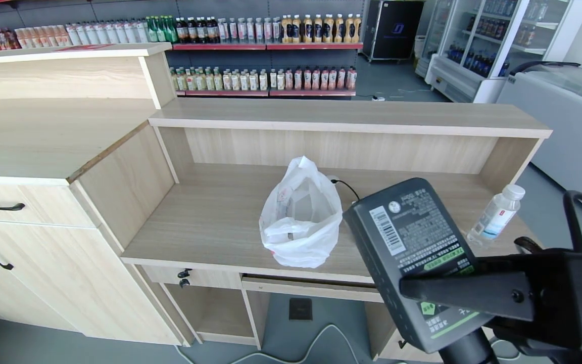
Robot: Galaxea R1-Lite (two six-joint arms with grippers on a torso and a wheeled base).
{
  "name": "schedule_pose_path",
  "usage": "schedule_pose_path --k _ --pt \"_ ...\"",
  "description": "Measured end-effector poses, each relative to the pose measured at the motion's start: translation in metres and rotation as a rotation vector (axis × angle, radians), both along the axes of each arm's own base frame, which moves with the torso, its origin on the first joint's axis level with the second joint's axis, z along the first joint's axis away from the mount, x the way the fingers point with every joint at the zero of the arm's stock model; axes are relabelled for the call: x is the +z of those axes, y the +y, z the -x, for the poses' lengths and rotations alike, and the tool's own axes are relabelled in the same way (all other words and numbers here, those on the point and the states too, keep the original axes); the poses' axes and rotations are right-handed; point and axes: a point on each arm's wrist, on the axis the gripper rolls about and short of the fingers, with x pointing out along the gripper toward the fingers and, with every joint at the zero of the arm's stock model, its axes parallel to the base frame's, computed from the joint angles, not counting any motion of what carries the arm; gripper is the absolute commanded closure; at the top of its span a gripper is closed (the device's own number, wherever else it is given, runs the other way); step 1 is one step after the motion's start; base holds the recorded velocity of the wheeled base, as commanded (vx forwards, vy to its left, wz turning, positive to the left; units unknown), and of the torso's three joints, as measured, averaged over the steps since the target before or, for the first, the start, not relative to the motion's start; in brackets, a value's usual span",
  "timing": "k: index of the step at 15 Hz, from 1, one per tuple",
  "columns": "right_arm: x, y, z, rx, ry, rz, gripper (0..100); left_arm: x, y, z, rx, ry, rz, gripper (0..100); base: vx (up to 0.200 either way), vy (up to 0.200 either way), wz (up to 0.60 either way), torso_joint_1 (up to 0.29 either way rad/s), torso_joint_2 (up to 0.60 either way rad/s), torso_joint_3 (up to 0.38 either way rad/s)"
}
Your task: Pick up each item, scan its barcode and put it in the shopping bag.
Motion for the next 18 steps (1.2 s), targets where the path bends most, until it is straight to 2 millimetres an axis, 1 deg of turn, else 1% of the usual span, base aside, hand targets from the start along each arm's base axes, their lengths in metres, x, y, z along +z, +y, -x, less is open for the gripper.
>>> schedule_pose_path --k 4,15,18 --pt "-0.0052 0.0044 0.0011 0.020 0.002 0.015 100 0.0000 0.0000 0.0000 0.000 0.000 0.000 0 0.000 0.000 0.00 0.000 0.00 0.000" --pt "-0.0094 0.0073 0.0023 0.057 -0.008 0.029 100 0.0000 0.0000 0.0000 0.000 0.000 0.000 0 0.000 0.000 0.00 0.000 0.00 0.000" --pt "-0.0077 0.0094 0.0000 0.095 -0.017 0.029 100 0.0000 0.0000 0.0000 0.000 0.000 0.000 0 0.000 0.000 0.00 0.000 0.00 0.000"
